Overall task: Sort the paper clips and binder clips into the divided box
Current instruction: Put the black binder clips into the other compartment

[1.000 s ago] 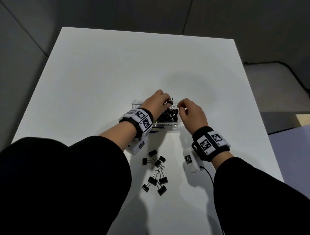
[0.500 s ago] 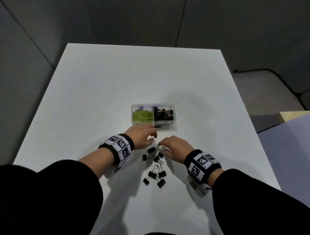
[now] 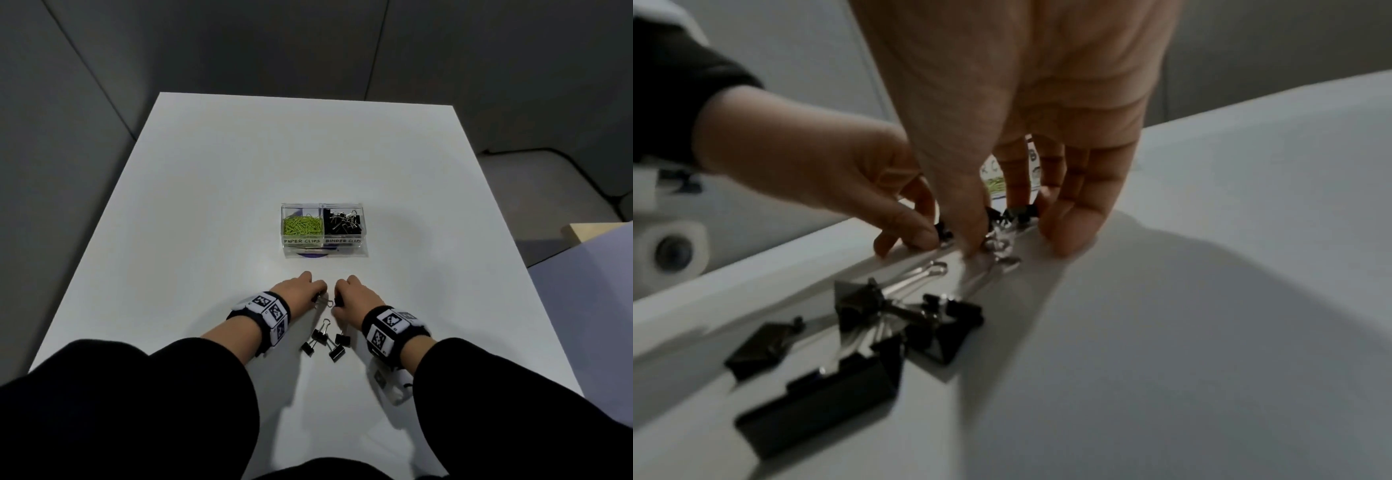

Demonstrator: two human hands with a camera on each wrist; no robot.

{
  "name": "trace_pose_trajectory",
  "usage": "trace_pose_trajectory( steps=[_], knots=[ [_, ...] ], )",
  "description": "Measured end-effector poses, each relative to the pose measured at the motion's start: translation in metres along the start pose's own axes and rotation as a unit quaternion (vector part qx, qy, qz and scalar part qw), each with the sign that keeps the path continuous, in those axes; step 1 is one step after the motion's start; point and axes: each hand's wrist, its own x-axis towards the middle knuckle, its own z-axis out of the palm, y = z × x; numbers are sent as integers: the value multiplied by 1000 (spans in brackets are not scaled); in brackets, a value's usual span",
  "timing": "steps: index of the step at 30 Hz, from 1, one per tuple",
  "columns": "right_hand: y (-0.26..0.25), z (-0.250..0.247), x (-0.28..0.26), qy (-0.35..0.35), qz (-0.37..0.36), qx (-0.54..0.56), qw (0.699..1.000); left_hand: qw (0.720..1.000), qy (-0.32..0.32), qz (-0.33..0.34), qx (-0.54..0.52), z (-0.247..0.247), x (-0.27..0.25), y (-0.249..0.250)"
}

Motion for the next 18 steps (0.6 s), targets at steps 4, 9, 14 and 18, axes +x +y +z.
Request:
trace_pose_trajectory(
  steps=[4, 9, 14, 18],
  knots=[
    [2, 3, 3, 9, -6, 7, 1000, 999, 12, -22, -22, 0, -1, 1],
    [5, 7, 5, 7, -12, 6, 1000, 999, 7, -10, 42, 2, 1, 6],
    [11, 2, 3, 8, -21, 17, 1000, 993, -3, -9, 119, 7, 2, 15],
    [12, -11, -8, -3, -1, -15, 1000, 990, 0, -26, 137, 12, 2, 21]
  ],
)
